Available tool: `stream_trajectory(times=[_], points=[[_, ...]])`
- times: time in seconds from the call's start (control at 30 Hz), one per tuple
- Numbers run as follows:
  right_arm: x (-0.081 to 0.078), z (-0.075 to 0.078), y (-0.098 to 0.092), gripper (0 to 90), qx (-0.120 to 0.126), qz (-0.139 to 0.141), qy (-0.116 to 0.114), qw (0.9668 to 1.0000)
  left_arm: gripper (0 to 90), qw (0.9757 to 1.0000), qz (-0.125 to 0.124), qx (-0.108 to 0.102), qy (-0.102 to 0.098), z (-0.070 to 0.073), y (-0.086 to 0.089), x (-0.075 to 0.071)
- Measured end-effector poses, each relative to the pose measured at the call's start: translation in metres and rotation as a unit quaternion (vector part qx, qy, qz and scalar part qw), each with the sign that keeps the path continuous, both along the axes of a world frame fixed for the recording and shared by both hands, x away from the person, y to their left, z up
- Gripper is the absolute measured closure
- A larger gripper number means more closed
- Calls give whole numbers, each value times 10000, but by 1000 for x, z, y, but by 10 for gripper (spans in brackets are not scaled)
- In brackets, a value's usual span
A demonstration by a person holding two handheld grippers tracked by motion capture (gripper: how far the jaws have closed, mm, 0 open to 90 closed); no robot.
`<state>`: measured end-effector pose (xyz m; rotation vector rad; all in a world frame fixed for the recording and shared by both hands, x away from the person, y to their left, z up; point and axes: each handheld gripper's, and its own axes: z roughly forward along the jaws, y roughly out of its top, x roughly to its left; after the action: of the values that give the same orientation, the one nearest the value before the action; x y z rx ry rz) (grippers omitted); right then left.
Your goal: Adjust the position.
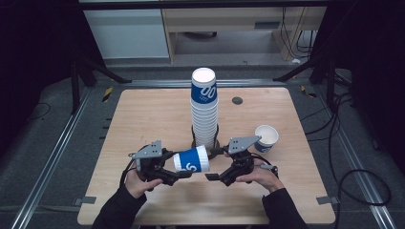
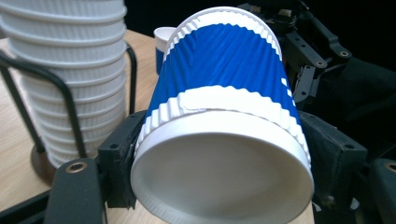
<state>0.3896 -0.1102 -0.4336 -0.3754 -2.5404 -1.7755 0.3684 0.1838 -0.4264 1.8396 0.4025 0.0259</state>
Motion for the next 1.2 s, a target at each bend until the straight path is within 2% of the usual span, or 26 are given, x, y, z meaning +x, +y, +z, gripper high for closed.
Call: stream_trajectory(times=[0.13, 0.4, 0.57, 0.9, 0.97, 1.1, 1.2], points=[[-2, 2, 0, 77, 144, 175, 48, 9997, 243, 9999, -149, -54, 12, 0, -4, -3], [-3, 1, 3, 99, 293, 389, 158, 9987, 244, 9991, -432, 16, 39, -1, -12, -8], [-3, -1, 5, 123, 387, 506, 288, 9976, 243, 9987, -491, 65, 98, -2, -13, -7], [-3, -2, 6, 151, 371, 535, 274, 9975, 223, 9985, -500, 129, 173, -3, -12, -5], [-3, 0, 4, 154, 334, 468, 232, 9981, 183, 9983, -506, 207, 188, -2, -10, -5], [-2, 2, 0, 157, 177, 385, 166, 9990, 166, 9982, -488, 306, 186, 0, -7, -4], [-2, 1, 1, 157, -129, 328, 95, 9993, 154, 9966, -440, 670, 186, -3, -6, -3]])
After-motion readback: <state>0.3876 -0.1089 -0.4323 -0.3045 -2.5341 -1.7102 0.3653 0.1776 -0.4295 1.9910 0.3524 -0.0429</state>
